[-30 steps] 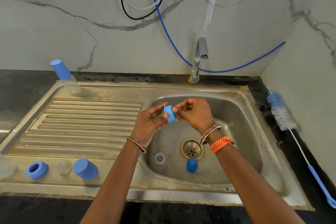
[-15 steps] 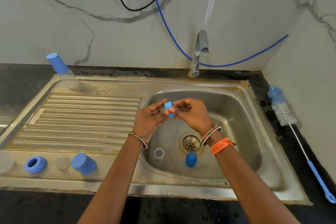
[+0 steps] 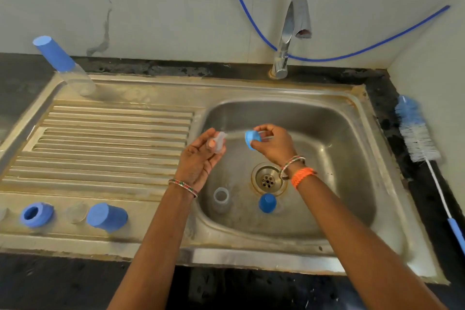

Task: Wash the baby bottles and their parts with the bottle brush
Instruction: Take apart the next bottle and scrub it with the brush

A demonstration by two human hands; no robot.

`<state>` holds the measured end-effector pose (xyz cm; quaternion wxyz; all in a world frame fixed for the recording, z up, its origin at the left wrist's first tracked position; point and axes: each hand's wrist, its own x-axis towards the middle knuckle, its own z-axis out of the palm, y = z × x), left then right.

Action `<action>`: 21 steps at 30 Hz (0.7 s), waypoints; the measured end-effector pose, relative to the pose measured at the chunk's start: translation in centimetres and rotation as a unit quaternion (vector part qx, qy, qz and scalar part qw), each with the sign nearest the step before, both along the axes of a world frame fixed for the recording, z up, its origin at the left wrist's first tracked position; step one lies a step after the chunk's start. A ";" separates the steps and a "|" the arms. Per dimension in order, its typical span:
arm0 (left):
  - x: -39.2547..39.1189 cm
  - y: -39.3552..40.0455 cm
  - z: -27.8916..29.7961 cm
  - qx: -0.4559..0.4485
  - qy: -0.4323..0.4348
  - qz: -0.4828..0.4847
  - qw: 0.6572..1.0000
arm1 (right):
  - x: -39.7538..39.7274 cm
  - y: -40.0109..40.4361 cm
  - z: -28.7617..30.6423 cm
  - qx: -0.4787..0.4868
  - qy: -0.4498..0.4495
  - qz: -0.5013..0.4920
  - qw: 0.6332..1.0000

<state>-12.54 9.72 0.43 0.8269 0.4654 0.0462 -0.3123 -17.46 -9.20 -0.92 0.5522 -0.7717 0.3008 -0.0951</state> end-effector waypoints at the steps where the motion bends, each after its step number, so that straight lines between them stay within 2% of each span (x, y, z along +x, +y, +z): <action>1: 0.5 -0.2 -0.4 0.007 0.000 0.007 1.000 | 0.7 -0.6 -2.1 -0.103 0.023 0.015 0.994; 2: 1.0 -0.6 -0.5 0.015 -0.001 0.008 1.000 | 1.5 -1.0 -4.1 -0.168 0.052 0.039 0.984; 5: 2.2 -1.3 -1.3 0.040 -0.003 -0.008 0.999 | 3.5 -1.7 -9.3 -0.258 0.133 0.140 0.947; 8: 4.0 -2.6 -2.2 0.063 0.003 -0.023 0.998 | 5.1 -2.3 -11.8 -0.278 0.188 0.213 0.918; 11: 4.8 -3.9 -3.0 0.098 0.000 -0.037 0.995 | 5.2 -2.9 -11.8 -0.276 0.228 0.269 0.894; 12: 4.9 -4.3 -3.4 0.108 0.003 -0.037 0.993 | 4.8 -2.8 -11.2 -0.261 0.200 0.268 0.906; 14: 4.7 -5.1 -4.6 0.138 0.014 -0.039 0.990 | 3.4 -1.7 -9.2 -0.175 0.070 0.243 0.951; 16: 4.1 -5.7 -5.4 0.181 0.011 -0.062 0.981 | 2.0 -0.2 -6.7 -0.095 -0.046 0.238 0.965; 18: 3.7 -6.3 -5.3 0.222 0.008 -0.101 0.970 | 1.4 0.5 -5.9 -0.094 -0.077 0.243 0.962; 21: 4.0 -6.0 -5.0 0.275 0.028 -0.151 0.949 | 2.1 0.4 -7.7 -0.166 -0.046 0.185 0.968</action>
